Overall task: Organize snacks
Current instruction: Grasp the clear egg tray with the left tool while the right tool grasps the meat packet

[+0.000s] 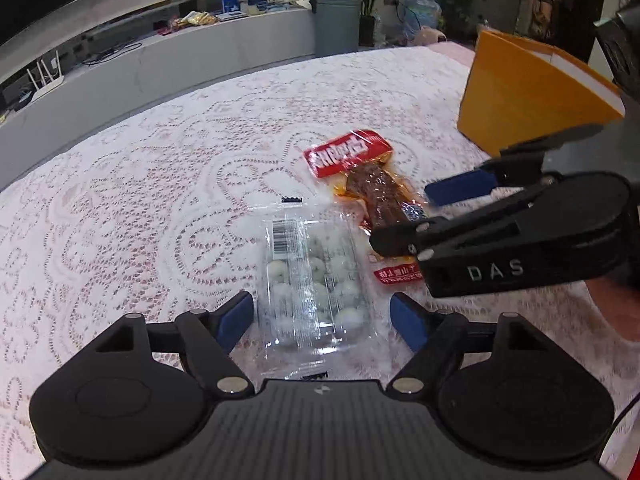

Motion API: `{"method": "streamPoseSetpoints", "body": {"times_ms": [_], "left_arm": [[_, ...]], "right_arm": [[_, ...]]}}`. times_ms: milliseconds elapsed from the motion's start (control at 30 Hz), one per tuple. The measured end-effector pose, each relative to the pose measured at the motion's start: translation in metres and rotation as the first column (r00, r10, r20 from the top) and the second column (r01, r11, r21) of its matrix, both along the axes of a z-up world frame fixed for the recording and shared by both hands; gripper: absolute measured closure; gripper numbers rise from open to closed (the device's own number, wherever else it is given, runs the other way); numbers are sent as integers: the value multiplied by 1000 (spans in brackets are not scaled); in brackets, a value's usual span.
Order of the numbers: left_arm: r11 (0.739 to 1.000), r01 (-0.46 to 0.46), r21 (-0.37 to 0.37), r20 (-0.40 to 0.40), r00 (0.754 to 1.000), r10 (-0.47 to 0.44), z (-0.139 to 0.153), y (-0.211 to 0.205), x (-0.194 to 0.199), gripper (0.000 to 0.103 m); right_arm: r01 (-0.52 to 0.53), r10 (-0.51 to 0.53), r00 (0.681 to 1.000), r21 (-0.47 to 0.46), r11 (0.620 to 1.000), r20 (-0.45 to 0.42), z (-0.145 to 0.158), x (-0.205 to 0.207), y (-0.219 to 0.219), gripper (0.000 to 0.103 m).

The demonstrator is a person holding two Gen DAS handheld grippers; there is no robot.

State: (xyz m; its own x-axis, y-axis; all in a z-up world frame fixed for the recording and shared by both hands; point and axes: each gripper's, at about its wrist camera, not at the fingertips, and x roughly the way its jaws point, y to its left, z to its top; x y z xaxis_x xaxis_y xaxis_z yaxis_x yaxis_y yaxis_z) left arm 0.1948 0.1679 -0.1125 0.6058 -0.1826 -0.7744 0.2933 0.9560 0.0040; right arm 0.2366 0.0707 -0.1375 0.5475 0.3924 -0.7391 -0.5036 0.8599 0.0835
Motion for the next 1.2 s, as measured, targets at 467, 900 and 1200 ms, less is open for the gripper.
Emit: {"method": "streamPoseSetpoints", "body": {"times_ms": [467, 900, 1200], "left_arm": [[1000, -7, -18, 42, 999, 7, -4, -6, -1, 6], [998, -57, -29, 60, 996, 59, -3, -6, 3, 36], [995, -92, -30, 41, 995, 93, 0, -2, 2, 36]], "right_arm": [[34, -27, 997, -99, 995, 68, 12, -9, 0, 83], [53, -53, 999, 31, 998, 7, 3, 4, 1, 44], [91, -92, 995, 17, 996, 35, -4, 10, 5, 44]]}}
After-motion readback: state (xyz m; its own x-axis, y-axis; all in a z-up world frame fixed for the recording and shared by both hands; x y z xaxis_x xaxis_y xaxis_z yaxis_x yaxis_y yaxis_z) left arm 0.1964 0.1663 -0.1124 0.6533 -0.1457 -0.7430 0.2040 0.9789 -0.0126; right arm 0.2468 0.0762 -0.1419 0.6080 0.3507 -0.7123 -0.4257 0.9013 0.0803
